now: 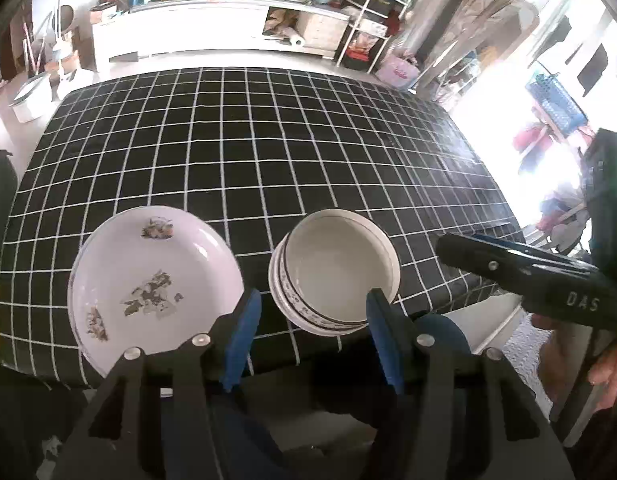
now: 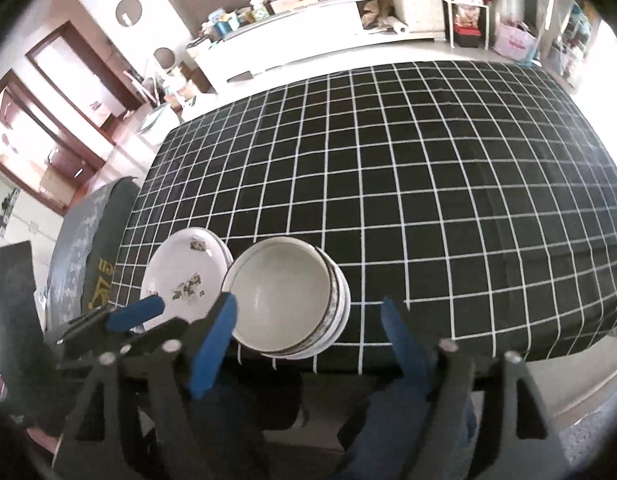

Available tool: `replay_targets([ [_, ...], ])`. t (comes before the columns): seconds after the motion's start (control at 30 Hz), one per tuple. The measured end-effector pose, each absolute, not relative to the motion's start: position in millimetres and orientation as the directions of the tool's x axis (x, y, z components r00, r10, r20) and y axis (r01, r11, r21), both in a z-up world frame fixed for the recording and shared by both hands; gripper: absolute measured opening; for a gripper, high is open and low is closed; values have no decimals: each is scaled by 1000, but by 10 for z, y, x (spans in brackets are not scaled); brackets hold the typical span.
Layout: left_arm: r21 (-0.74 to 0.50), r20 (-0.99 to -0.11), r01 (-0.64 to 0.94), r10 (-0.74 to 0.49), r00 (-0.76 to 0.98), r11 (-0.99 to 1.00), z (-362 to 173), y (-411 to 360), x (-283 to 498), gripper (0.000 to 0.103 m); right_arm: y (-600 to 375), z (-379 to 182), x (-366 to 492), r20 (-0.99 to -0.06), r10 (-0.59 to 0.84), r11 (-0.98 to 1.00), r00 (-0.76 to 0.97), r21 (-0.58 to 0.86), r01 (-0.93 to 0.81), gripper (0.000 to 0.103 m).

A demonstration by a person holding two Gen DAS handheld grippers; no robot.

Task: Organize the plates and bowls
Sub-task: 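Grasp the rim of the nested bowl stack with the right gripper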

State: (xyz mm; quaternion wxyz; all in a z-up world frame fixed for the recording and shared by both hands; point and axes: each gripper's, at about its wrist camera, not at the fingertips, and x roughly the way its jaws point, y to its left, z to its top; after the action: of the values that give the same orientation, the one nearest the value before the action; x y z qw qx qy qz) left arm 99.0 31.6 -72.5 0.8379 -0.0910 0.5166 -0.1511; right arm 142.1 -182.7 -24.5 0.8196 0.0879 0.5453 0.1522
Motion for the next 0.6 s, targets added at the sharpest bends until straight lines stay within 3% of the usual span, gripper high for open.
replay_targets([
  [0.07, -328, -839, 162, -366, 404, 931, -793, 313, 1032, 52, -1833, -321, 1434, -871, 348, 937, 347, 323, -131, 87],
  [0.6, -357, -883, 209, -401, 242, 911, -1564, 185, 1504, 59, -1720, -1102, 1729, -918, 351, 933, 187, 359, 9, 87],
])
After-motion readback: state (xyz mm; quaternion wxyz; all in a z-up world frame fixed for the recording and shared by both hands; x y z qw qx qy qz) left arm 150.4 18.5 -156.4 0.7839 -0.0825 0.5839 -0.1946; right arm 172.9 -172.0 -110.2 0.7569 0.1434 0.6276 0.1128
